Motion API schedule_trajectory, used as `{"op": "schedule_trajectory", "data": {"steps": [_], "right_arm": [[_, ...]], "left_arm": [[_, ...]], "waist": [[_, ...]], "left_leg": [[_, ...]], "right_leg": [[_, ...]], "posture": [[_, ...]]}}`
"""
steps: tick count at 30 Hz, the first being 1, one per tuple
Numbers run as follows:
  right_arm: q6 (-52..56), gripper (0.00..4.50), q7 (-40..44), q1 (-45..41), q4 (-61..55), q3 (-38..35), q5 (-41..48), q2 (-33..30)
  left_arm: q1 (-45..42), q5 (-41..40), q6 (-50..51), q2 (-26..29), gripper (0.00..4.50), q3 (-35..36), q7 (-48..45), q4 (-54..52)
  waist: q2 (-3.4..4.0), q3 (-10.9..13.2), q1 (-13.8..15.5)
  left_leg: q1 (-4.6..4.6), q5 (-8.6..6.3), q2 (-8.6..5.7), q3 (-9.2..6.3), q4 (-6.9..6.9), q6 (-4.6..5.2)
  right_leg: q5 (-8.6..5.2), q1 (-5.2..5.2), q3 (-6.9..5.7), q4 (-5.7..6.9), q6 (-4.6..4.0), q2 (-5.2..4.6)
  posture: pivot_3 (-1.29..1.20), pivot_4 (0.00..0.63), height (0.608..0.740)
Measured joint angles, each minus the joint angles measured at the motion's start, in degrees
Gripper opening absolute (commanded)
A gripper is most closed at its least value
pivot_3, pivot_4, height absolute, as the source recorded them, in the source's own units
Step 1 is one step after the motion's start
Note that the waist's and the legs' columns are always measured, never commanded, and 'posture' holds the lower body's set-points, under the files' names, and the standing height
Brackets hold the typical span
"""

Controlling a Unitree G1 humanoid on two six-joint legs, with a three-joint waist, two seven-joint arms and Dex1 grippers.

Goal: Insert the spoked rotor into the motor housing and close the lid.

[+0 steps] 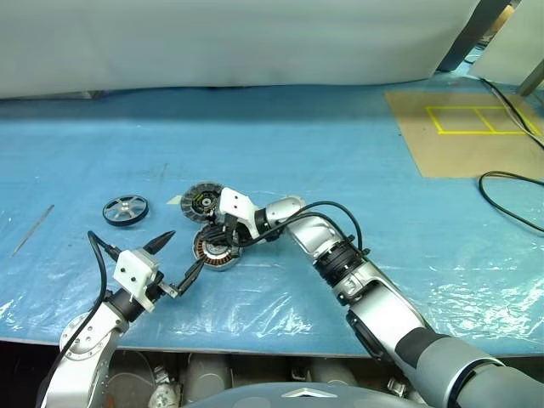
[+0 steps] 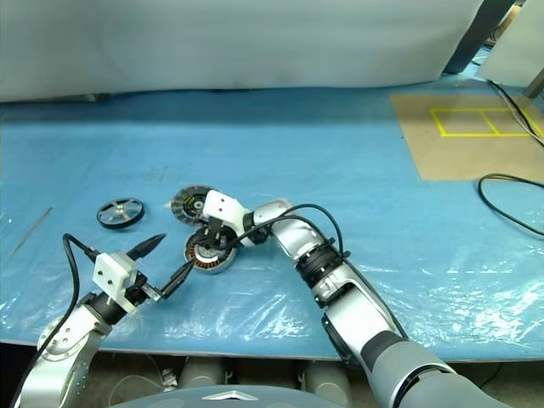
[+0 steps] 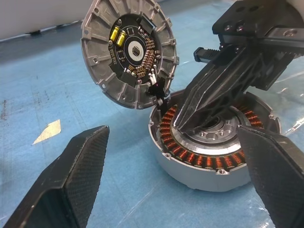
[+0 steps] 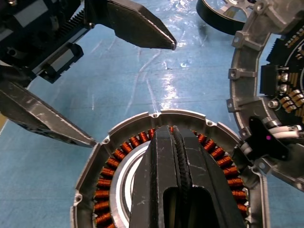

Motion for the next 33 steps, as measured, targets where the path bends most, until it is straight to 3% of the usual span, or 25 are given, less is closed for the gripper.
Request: {"op": "schedule_trajectory", "data": {"steps": [10, 17, 26, 33], "right_arm": [[-0.6, 0.02, 0.9, 0.8, -1.8, 2.2, -0.7, -1.7], [-6.1, 0.02, -4.1, 0.8, 1.2, 1.9, -1.9, -1.2], [5.1, 0.02, 1.5, 3.3, -6.2, -5.2, 9.3, -0.6], [5.5, 0.02, 1.9, 5.4, -9.8, -2.9, 8.3, -5.0]], "left_arm": [[0.0, 0.0, 1.0, 0.1, 4.5, -0.1, 0.1, -0.2], [0.0, 0.1, 1.1, 0.1, 4.5, -0.2, 0.1, -0.2], [-0.7, -0.5, 1.2, 0.6, 4.5, 0.3, 0.1, -0.3], [-2.6, -1.6, 1.5, 2.4, 4.5, 1.5, -1.5, 0.6]], "waist": [[0.0, 0.0, 0.0], [0.0, 0.0, 0.0], [0.0, 0.0, 0.1], [-0.01, 0.0, 0.2]], "left_leg": [[0.02, 0.0, -0.01, 0.0, 0.0, 0.0], [0.08, 0.0, -0.01, 0.0, 0.01, 0.0], [-0.05, 0.0, 0.02, -0.01, 0.01, 0.01], [-0.05, 0.09, -0.02, -0.01, 0.01, -0.15]], "right_leg": [[0.0, 0.01, 0.0, -0.01, 0.0, -0.01], [0.0, 0.06, 0.0, 0.0, 0.0, -0.02], [0.01, -0.03, -0.02, 0.0, 0.0, 0.02], [0.0, -0.01, -0.02, -0.02, 0.01, 0.0]], "posture": [[0.0, 0.15, 0.74], [0.0, 0.15, 0.74], [0.0, 0.15, 0.74], [0.0, 0.15, 0.74]]}}
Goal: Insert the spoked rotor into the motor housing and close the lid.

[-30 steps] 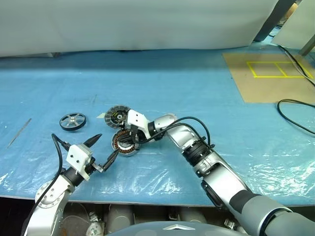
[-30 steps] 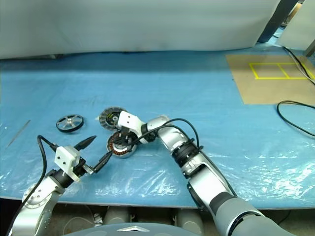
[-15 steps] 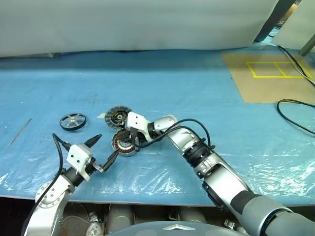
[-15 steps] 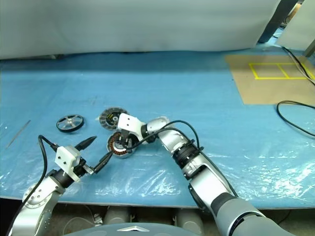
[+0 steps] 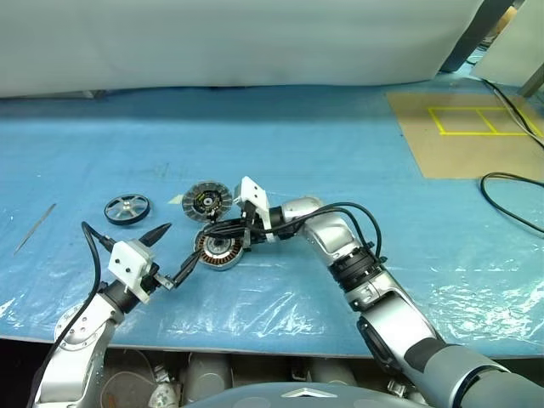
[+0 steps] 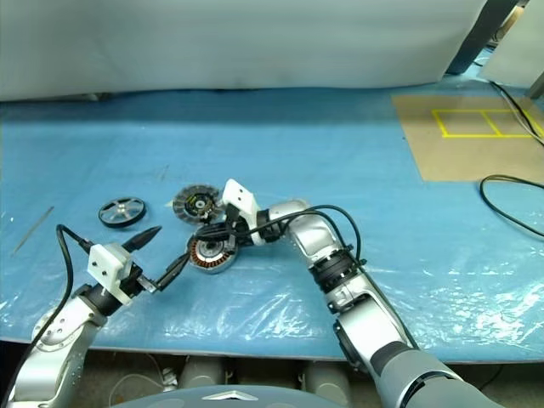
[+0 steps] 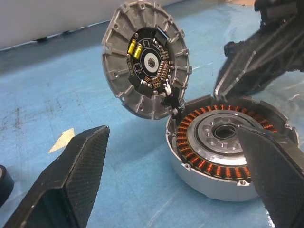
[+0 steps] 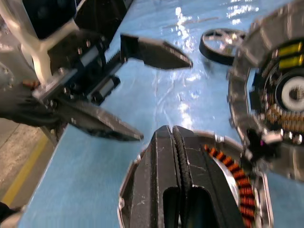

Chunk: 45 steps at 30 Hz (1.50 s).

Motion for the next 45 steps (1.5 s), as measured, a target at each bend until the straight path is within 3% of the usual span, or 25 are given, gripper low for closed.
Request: {"op": "schedule_trajectory", "data": {"steps": [19, 27, 30, 45], "right_arm": [[-3.8, 0.02, -3.2, -0.7, 0.8, 7.6, -7.7, 0.1], [3.7, 0.02, -1.6, 0.2, -1.1, -1.3, 1.9, 1.9], [3.1, 0.02, -3.2, -0.2, -1.2, -2.4, 1.7, 1.3], [-2.2, 0.02, -5.0, 1.2, 0.2, 5.1, -5.0, 0.9]], "left_arm": [[-0.1, 0.4, -0.7, -0.3, 4.5, -0.7, -1.0, 2.0], [-0.4, 0.0, -0.6, -0.1, 4.5, -0.5, -0.7, 1.9], [-2.1, -0.2, -0.6, 0.5, 4.5, -0.3, -1.2, 2.1], [-2.7, -0.1, -1.2, 0.4, 4.5, -0.2, -2.4, 4.3]], "waist": [[0.0, 0.0, -0.2], [-0.01, 0.0, 0.1], [-0.01, 0.0, 0.0], [-0.02, 0.0, -0.1]], "left_leg": [[0.22, 0.01, 0.02, 0.0, -0.01, -0.02], [0.08, -0.07, 0.02, -0.01, -0.01, 0.12], [0.08, 0.02, 0.01, -0.01, -0.01, -0.03], [0.1, 0.02, 0.0, -0.01, -0.03, -0.04]], "right_leg": [[-0.01, 0.16, 0.01, 0.01, -0.01, 0.01], [0.0, 0.06, 0.0, 0.0, -0.01, 0.01], [0.0, 0.06, 0.0, 0.0, 0.0, 0.01], [0.0, 0.06, 0.0, -0.01, 0.0, 0.0]], "posture": [[0.0, 0.15, 0.74], [0.0, 0.15, 0.74], [0.0, 0.15, 0.74], [0.0, 0.15, 0.74]]}}
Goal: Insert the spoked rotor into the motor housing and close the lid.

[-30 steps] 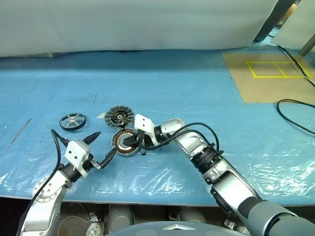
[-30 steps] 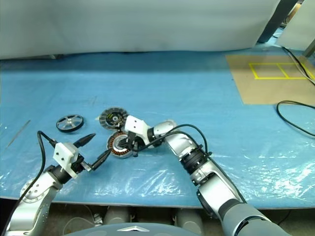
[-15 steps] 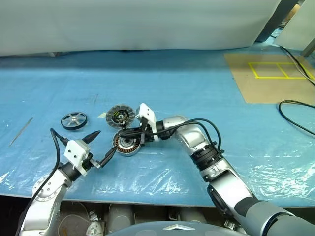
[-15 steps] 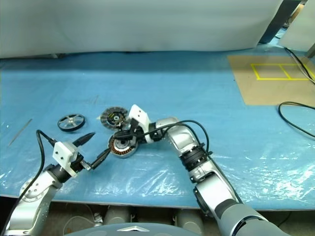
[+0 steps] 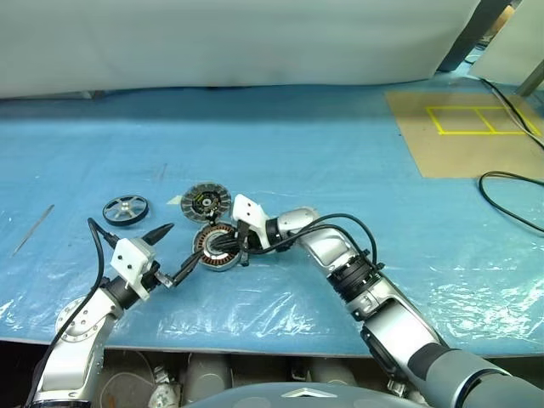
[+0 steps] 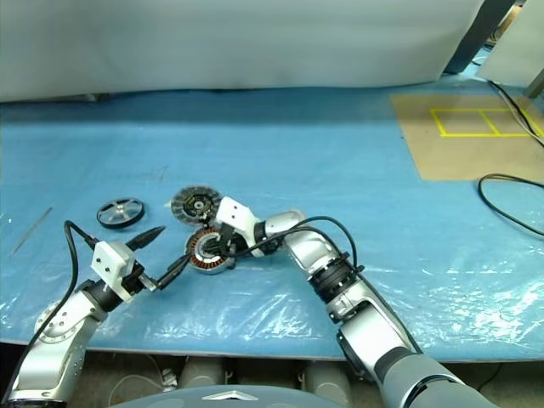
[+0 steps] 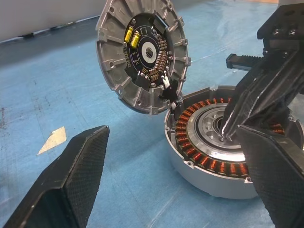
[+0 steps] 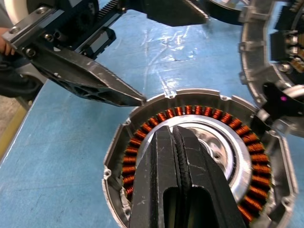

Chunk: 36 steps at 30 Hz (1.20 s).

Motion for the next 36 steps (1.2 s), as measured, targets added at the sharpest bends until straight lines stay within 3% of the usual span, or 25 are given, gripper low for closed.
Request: {"op": "schedule_trajectory", "data": {"steps": [8, 13, 17, 20, 23, 24, 31, 36], "right_arm": [[0.9, 0.02, 0.5, -0.2, 0.0, -2.8, 1.5, -1.3], [3.3, 0.02, 2.4, 0.6, -2.9, -5.9, 3.9, -5.3], [4.9, 0.02, 2.4, 1.4, -5.1, -6.9, 4.8, -6.1], [7.1, 0.0, 2.8, 1.9, -8.0, -7.0, 6.1, -7.0], [9.0, 0.0, 3.1, 3.2, -10.9, -7.3, 7.0, -8.0], [9.5, 0.0, 3.0, 3.6, -11.5, -7.3, 7.2, -8.1], [13.3, 0.0, 0.2, 5.9, -16.3, -8.2, 9.2, -8.5], [17.2, 0.0, -1.2, 8.2, -21.3, -10.2, 11.5, -11.0]], "left_arm": [[-4.2, -1.0, 1.2, 3.2, 4.5, 0.4, -2.3, 2.9], [-8.6, -3.5, 4.5, 14.5, 4.5, 2.9, -12.1, 11.9], [-17.1, -3.6, 6.1, 22.3, 4.5, 4.3, -18.7, 21.7], [-24.6, -3.2, 6.3, 27.8, 3.91, 3.8, -25.3, 31.1], [-36.1, 0.0, 3.6, 30.8, 2.85, 2.0, -29.9, 43.9], [-39.5, 1.6, 2.0, 31.2, 2.56, 1.1, -30.9, 47.7], [-59.0, 13.2, -6.3, 30.1, 2.56, -7.6, -33.7, 69.7], [-63.9, 19.6, -9.1, 27.8, 2.56, -11.5, -32.9, 77.6]], "waist": [[-0.01, 0.0, 0.2], [-0.04, 0.0, 0.3], [-0.06, 0.0, 0.4], [-0.11, 0.0, 0.4], [-0.13, 0.0, 0.9], [-0.13, 0.0, 1.2], [-0.22, 0.0, 2.0], [-0.24, 0.0, 2.2]], "left_leg": [[0.0, 0.01, -0.01, 0.0, 0.03, 0.0], [-0.05, 0.01, 0.0, -0.03, 0.0, -0.02], [-0.07, 0.02, -0.01, -0.04, 0.0, -0.02], [-0.06, 0.02, -0.02, -0.04, 0.0, -0.03], [-0.05, 0.02, -0.05, -0.04, -0.03, -0.03], [-0.06, 0.02, -0.07, -0.05, -0.03, -0.03], [-0.21, 0.03, -0.08, -0.13, -0.04, -0.07], [-0.45, 0.01, -0.08, -0.3, -0.03, -0.11]], "right_leg": [[0.0, 0.04, 0.0, 0.0, 0.0, 0.0], [0.14, -0.03, -0.02, 0.03, 0.24, 0.07], [0.14, -0.04, -0.03, 0.03, 0.24, 0.05], [0.15, -0.04, -0.03, 0.02, 0.25, 0.04], [0.15, -0.02, -0.03, 0.01, 0.25, 0.01], [0.15, -0.02, -0.03, 0.01, 0.26, -0.01], [0.17, -0.1, -0.09, 0.02, 0.29, -0.03], [0.18, -0.21, -0.2, 0.01, 0.31, -0.01]], "posture": [[0.0, 0.15, 0.74], [0.0, 0.15, 0.74], [0.0, 0.15, 0.74], [0.0, 0.15, 0.74], [0.0, 0.15, 0.74], [0.0, 0.15, 0.74], [0.0, 0.15, 0.74], [0.0, 0.15, 0.74]]}}
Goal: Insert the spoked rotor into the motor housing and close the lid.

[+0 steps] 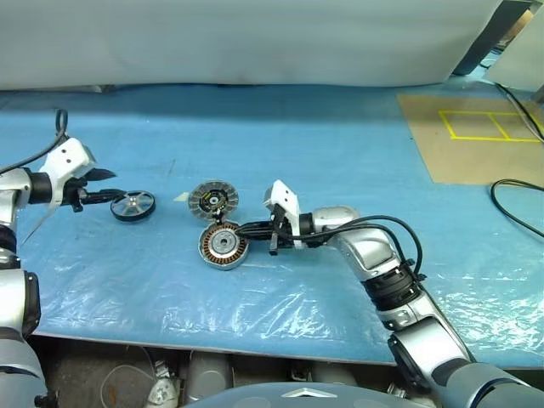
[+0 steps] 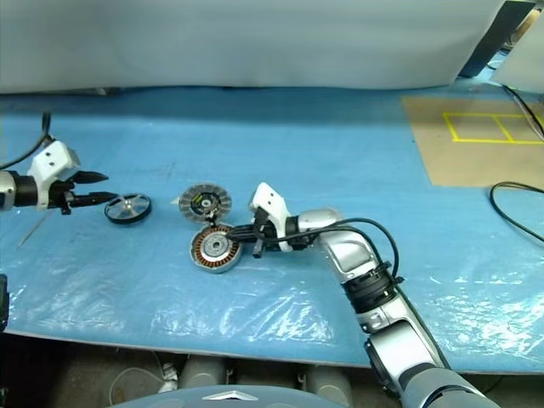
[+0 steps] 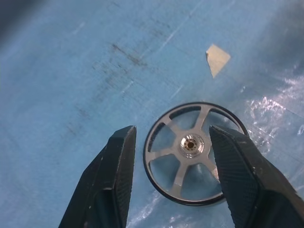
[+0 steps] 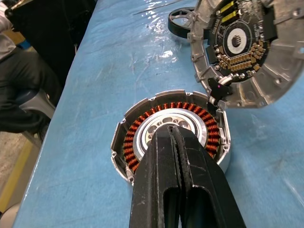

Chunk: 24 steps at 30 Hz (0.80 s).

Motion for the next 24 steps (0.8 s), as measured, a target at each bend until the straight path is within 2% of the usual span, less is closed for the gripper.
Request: {"op": "schedule_trajectory", "data": {"steps": [11, 24], "right_arm": [[4.5, 0.0, -3.8, 2.7, -5.2, -1.7, 3.2, -2.5], [4.8, 0.0, -5.9, 3.0, -5.5, -1.7, 4.1, -2.9]], "left_arm": [[-2.2, 6.8, -2.9, -2.7, 2.56, -2.5, 4.7, 4.9], [-1.1, 9.8, -4.9, -4.7, 2.56, -3.0, 6.0, 5.4]], "waist": [[-0.02, 0.0, 0.3], [-0.02, 0.0, 0.9]], "left_leg": [[-0.31, 0.01, -0.06, -0.36, 0.11, -0.02], [-0.35, 0.01, -0.09, -0.42, 0.15, -0.03]], "right_leg": [[0.04, -0.09, -0.17, 0.0, 0.07, 0.0], [0.06, -0.09, -0.19, 0.01, 0.1, -0.01]], "posture": [[0.0, 0.15, 0.74], [0.0, 0.15, 0.74]]}}
